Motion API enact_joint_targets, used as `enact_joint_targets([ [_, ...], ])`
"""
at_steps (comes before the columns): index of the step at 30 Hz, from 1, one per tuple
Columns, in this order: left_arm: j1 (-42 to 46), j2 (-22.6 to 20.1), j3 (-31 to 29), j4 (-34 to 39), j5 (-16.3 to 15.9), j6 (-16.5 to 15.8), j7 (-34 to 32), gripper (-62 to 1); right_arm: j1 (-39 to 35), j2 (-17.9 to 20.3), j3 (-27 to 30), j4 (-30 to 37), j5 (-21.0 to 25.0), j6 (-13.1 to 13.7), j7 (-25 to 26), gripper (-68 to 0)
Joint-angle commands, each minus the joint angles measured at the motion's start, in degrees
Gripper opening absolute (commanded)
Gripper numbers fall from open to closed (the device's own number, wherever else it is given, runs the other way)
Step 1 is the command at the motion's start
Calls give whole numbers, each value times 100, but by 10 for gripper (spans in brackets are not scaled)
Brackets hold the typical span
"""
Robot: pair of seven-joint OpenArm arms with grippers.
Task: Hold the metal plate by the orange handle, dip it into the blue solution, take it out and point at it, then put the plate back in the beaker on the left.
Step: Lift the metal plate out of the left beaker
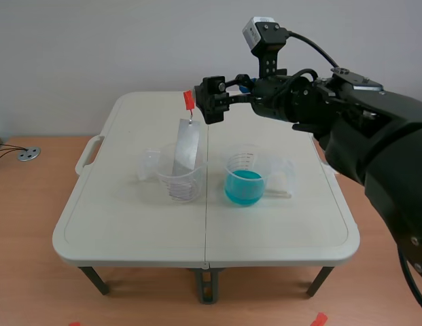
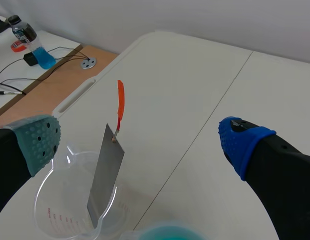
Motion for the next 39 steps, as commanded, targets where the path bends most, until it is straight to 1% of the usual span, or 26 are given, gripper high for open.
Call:
enact_joint_targets([
  [1, 107, 9, 17, 70, -11, -31, -37, -591, 306, -129, -57, -61, 44, 9, 57, -12],
  [5, 107, 9, 17, 70, -11, -31, -37, -591, 623, -348, -101, -522, 37, 48, -7, -12],
  [8, 107, 9, 17, 70, -11, -31, -37, -591, 833, -531, -105, -870, 22, 160, -74, -12],
  [11, 107, 9, 17, 70, -11, -31, -37, -591, 1025, -719, -105, -1213, 22, 160, -186, -12],
  [17, 107, 11, 17, 70, -13, -31, -39, -591, 1381, -999, -105, -1812, -46, 179, -192, -12],
  [24, 107, 11, 17, 70, -13, -31, -39, -591, 1679, -1143, -120, -2275, -92, 225, -192, -12],
  [29, 107, 11, 17, 70, -13, -31, -39, -591, 1696, -1158, -120, -2312, -107, 310, -227, -17],
  [32, 107, 13, 17, 70, -13, -31, -39, -591, 1696, -1158, -120, -2312, -107, 310, -361, -75],
  [35, 107, 13, 17, 70, -13, -31, -39, -591, 1696, -1158, -120, -2312, -109, 310, -372, -132],
  [39, 107, 13, 17, 70, -13, -31, -39, -591, 1696, -1158, -120, -2312, -243, 310, -387, -203],
])
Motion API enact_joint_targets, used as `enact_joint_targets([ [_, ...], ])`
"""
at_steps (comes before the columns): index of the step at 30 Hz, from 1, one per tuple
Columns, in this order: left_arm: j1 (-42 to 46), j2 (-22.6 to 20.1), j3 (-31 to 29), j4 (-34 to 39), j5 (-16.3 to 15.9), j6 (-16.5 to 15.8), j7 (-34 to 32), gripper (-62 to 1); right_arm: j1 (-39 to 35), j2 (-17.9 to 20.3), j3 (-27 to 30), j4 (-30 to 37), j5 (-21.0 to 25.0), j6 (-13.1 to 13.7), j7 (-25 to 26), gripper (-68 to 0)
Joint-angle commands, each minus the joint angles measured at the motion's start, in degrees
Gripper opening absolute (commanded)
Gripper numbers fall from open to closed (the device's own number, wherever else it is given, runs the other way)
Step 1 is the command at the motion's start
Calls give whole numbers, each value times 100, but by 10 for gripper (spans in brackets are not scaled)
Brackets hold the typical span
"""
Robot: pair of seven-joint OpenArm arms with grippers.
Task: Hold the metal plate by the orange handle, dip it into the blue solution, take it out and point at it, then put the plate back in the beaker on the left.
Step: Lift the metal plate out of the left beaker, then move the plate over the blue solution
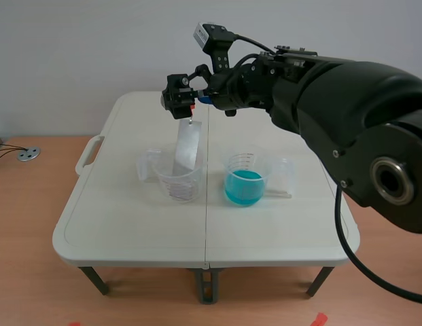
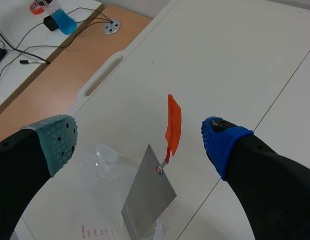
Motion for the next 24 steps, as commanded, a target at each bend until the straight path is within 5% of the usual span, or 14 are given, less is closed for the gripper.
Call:
enact_joint_targets([
  [1, 107, 13, 17, 66, -13, -31, -39, -591, 179, -48, -15, 101, 20, 24, 44, -219],
  [24, 105, 11, 17, 66, -13, -31, -39, -591, 291, -48, -15, 94, -107, -116, 66, -436],
])
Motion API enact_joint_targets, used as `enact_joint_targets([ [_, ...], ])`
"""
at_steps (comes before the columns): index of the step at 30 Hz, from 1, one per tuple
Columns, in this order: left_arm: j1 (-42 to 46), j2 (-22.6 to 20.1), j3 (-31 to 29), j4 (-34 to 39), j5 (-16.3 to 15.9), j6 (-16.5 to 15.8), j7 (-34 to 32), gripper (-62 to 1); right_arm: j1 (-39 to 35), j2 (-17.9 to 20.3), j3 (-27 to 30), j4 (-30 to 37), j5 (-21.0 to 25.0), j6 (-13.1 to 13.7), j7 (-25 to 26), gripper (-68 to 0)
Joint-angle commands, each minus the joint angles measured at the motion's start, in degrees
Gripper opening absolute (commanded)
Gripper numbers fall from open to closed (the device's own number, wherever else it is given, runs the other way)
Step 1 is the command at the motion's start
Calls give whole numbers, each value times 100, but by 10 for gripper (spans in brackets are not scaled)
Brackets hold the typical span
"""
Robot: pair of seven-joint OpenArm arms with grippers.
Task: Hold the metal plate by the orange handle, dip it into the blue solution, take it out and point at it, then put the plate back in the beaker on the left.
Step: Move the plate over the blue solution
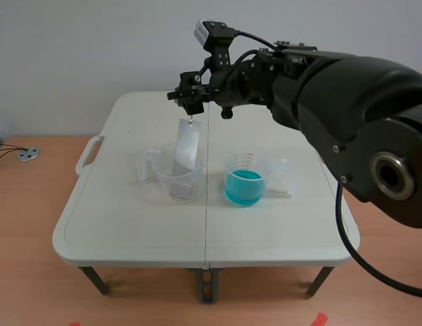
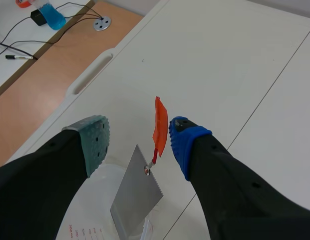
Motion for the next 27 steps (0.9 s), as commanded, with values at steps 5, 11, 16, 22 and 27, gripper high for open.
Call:
enact_joint_targets([
  [5, 105, 11, 17, 66, -13, -31, -39, -591, 216, -46, -15, 94, 39, -28, 66, -505],
  [11, 105, 11, 17, 66, -13, -31, -39, -591, 214, -46, -15, 94, -223, -46, 103, -656],
  [16, 105, 11, 17, 66, -13, -31, -42, -591, 214, -46, -15, 94, -374, -46, 205, -660],
  [22, 105, 11, 17, 66, -13, -31, -42, -591, 214, -46, -15, 94, -376, -15, 374, -660],
  [27, 105, 11, 17, 66, -13, -31, -42, -591, 197, -46, -15, 96, -439, 173, 645, -660],
])
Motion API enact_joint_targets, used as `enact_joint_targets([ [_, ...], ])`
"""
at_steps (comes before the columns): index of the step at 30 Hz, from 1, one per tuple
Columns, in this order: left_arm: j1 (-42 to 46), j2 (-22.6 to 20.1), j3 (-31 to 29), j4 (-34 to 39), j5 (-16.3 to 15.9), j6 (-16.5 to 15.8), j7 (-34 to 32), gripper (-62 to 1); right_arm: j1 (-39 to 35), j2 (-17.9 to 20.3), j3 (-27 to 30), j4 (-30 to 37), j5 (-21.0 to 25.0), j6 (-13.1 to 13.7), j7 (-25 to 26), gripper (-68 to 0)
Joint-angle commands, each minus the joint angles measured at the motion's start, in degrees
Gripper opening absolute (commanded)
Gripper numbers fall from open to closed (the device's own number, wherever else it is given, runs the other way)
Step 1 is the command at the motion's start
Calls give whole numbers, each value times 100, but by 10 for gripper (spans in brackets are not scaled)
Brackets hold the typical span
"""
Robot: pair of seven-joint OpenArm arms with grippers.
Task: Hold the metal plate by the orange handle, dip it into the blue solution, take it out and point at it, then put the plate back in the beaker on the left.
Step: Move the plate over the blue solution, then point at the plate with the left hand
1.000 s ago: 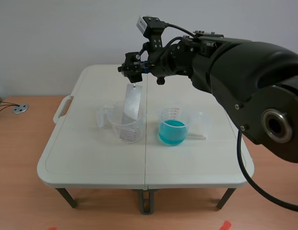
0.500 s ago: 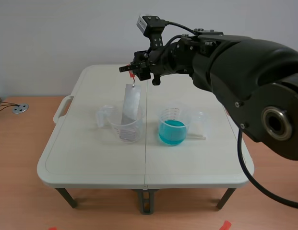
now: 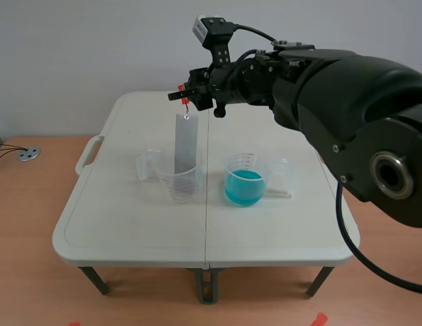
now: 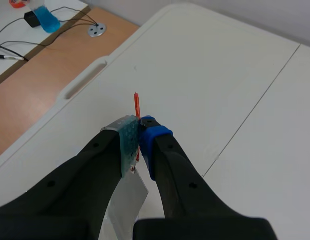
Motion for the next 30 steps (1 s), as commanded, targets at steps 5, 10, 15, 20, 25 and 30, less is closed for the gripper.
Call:
enact_joint_targets([
  [5, 105, 11, 17, 66, -13, -31, -39, -591, 111, -46, -15, 98, -111, 555, 483, -660],
  [10, 105, 9, 17, 66, -13, -31, -39, -591, 20, -46, -15, 107, -310, 1010, 918, -660],
  [15, 105, 11, 17, 66, -13, -31, -39, -591, -79, -46, -15, 199, -402, 1344, 1193, -660],
  [20, 105, 11, 17, 66, -13, -31, -39, -591, -214, -44, -15, 341, -629, 1471, 1558, -660],
  [25, 105, 13, 17, 66, -13, -31, -39, -591, -428, -31, -15, 688, -874, 1491, 1773, -660],
  [30, 105, 13, 17, 66, -13, -31, -42, -591, -916, 87, -15, 1554, -1119, 1491, 1915, -660],
])
